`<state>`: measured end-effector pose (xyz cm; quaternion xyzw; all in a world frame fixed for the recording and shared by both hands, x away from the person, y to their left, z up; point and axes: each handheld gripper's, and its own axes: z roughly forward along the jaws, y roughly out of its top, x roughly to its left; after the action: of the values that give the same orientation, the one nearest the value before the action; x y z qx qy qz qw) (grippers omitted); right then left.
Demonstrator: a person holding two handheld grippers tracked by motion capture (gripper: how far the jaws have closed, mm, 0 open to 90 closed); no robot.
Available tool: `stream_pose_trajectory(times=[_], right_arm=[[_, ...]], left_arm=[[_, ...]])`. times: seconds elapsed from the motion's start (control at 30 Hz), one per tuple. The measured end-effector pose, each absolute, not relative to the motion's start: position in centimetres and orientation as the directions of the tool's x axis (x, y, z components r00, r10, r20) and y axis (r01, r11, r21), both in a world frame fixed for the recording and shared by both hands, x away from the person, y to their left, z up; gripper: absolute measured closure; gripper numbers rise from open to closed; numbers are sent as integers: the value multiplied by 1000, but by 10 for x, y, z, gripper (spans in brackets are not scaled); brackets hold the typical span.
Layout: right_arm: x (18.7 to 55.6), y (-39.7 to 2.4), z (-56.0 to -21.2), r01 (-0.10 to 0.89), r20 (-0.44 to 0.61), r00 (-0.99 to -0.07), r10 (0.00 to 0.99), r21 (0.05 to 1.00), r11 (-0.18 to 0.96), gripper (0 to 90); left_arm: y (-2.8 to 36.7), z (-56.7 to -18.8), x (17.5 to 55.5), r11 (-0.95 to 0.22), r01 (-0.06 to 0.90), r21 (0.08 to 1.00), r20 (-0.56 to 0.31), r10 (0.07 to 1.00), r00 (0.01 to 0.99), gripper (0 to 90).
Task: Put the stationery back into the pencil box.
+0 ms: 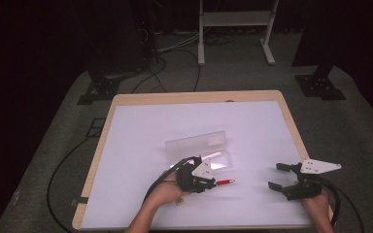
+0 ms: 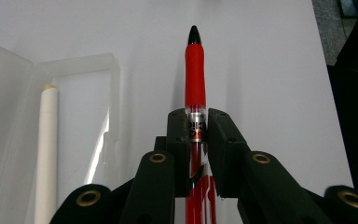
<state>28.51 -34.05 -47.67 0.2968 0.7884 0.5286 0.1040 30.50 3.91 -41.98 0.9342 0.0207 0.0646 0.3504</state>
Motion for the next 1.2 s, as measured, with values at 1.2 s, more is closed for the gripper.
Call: stream_pose_trajectory(times=[1.2], right_arm=[[285,-342,-476,353,151,-804,574,900,257,134]], left_arm=[[53,-406,339,-744,26,668,139,159,977,795]])
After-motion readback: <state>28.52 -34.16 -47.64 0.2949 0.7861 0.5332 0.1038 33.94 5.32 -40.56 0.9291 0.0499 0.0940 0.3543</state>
